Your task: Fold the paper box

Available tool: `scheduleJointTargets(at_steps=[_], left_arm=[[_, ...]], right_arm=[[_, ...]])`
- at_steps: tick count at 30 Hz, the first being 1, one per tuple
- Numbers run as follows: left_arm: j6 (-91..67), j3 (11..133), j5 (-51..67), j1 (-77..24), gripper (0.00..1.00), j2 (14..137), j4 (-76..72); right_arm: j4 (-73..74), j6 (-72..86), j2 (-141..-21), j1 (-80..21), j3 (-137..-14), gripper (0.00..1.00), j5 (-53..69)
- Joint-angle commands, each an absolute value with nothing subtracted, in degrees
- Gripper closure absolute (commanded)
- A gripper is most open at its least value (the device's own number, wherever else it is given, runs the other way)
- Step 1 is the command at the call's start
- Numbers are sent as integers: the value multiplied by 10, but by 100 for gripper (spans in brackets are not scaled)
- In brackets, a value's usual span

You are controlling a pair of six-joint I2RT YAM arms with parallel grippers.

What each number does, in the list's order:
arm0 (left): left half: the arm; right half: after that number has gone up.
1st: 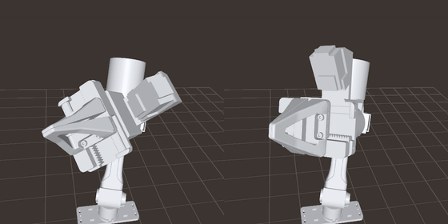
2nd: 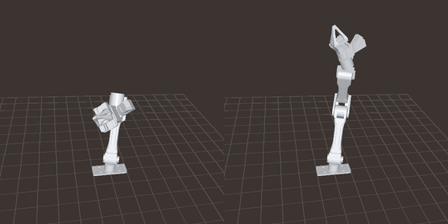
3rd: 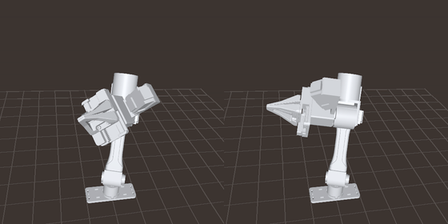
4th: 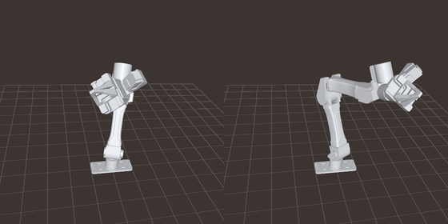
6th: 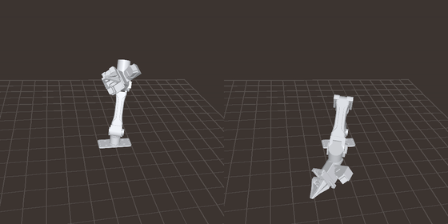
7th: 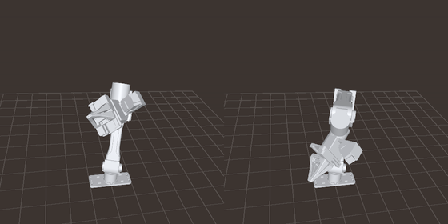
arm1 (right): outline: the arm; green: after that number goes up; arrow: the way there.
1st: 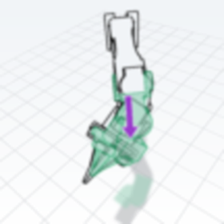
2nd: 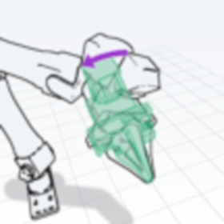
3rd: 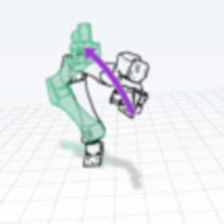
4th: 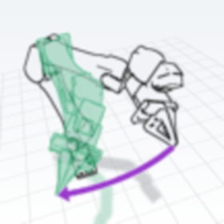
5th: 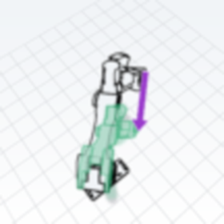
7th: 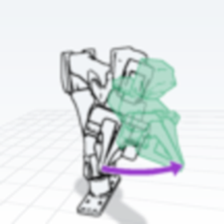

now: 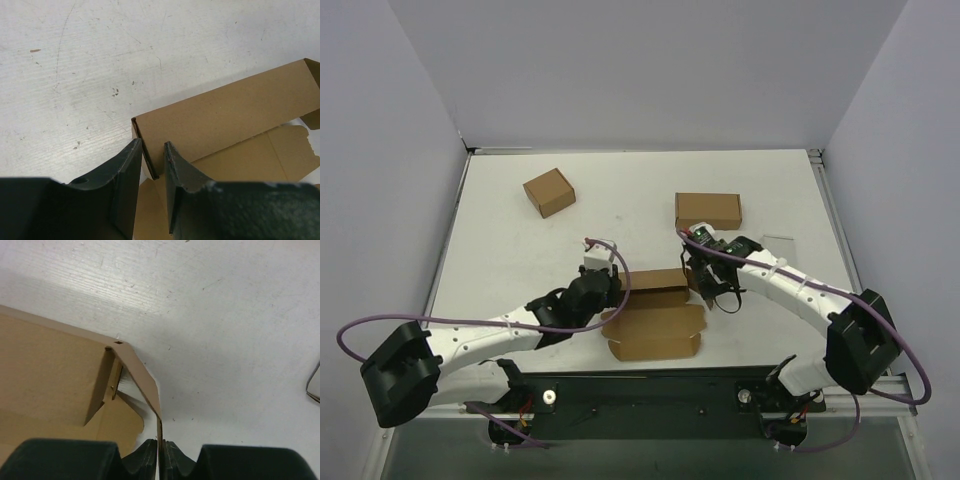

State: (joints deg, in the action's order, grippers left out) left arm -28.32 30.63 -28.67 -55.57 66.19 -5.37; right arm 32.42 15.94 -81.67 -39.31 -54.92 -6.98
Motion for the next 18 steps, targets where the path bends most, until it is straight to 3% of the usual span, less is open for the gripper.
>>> scheduleJointTargets(at_steps=[1,9,14,15,18], left_arm=[[-278,340,-280,-559,66,679,-33],[-280,368,-294,-565,66,700,-15],[-279,370,-296,-567,66,702,-16],[-279,369,-295,-567,66,703,-14],[-276,377,-301,-565,66,701,-4]], right_arm=[[353,174,-775,-395,-562,87,-33],[353,221,-782,-392,-573,95,82],[349,231,-795,-402,-570,98,55],[350,234,-795,-403,-567,97,43],[351,252,-772,-403,-554,67,4]])
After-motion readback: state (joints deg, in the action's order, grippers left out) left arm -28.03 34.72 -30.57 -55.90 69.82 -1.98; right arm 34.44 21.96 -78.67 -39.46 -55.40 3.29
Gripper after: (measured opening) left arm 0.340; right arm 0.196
